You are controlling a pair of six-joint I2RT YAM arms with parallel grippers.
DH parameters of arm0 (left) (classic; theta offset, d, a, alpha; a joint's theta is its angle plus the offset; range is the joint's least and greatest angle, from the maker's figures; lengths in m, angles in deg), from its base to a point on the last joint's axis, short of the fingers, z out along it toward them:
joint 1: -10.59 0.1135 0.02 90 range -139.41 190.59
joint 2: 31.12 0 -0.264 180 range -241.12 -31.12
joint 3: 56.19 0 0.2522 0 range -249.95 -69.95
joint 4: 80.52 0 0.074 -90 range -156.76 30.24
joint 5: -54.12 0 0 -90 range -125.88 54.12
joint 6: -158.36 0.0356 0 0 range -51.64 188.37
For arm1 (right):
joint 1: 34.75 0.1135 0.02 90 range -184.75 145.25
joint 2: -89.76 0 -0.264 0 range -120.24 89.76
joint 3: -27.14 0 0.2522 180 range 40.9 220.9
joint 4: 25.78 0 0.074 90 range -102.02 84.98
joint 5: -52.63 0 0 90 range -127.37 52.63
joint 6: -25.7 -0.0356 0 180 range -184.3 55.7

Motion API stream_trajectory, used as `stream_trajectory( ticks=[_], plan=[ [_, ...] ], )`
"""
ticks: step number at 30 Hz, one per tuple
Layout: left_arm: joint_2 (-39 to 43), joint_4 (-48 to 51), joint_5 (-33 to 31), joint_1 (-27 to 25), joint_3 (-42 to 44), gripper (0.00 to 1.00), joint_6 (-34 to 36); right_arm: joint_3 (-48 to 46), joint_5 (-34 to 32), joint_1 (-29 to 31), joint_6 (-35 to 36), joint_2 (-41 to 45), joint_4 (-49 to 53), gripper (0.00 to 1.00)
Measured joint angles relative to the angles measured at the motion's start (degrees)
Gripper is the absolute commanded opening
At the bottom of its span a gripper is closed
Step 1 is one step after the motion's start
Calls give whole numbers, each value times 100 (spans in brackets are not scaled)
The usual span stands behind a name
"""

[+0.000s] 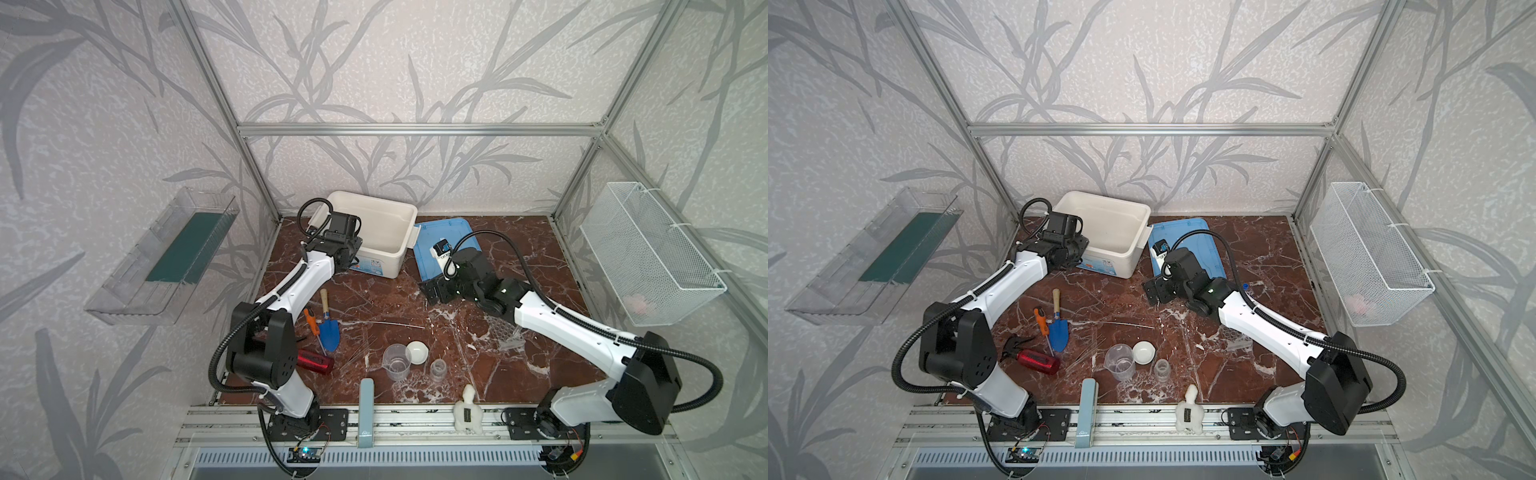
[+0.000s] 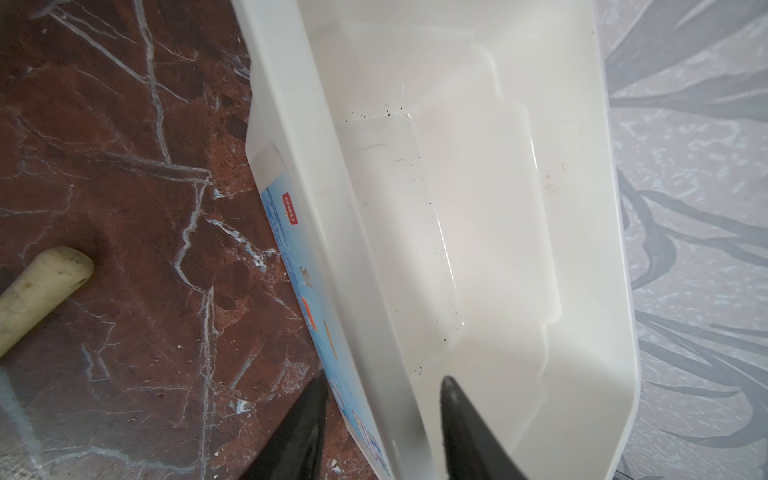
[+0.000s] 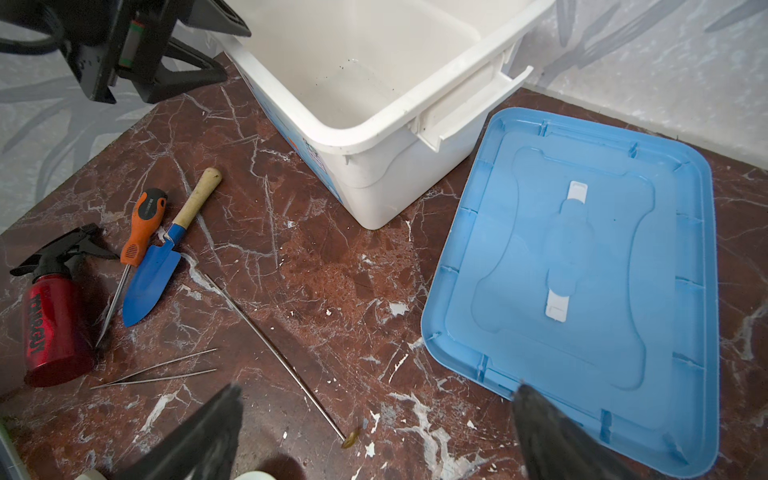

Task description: Organize the chemistry lab equipment

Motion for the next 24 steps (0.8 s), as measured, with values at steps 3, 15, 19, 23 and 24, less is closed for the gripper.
stream_trajectory(
  ticks=[3, 15, 19, 23, 24],
  plan=[
    [-2, 28, -11, 0, -7, 36, -28, -2, -26, 0, 9, 0, 4, 99],
    [127, 116, -195, -20, 35, 9, -562, -127, -87, 0, 20, 2, 7, 99],
    [391, 136, -304, -146, 332, 9, -798, -129, -87, 0, 28, 13, 4, 99],
    [579, 249, -634, -372, 450, 9, -1047, -129, -81, 0, 24, 26, -2, 99],
    [623, 267, -717, -413, 461, 8, -1108, -129, -74, 0, 15, 24, 0, 99]
  ],
)
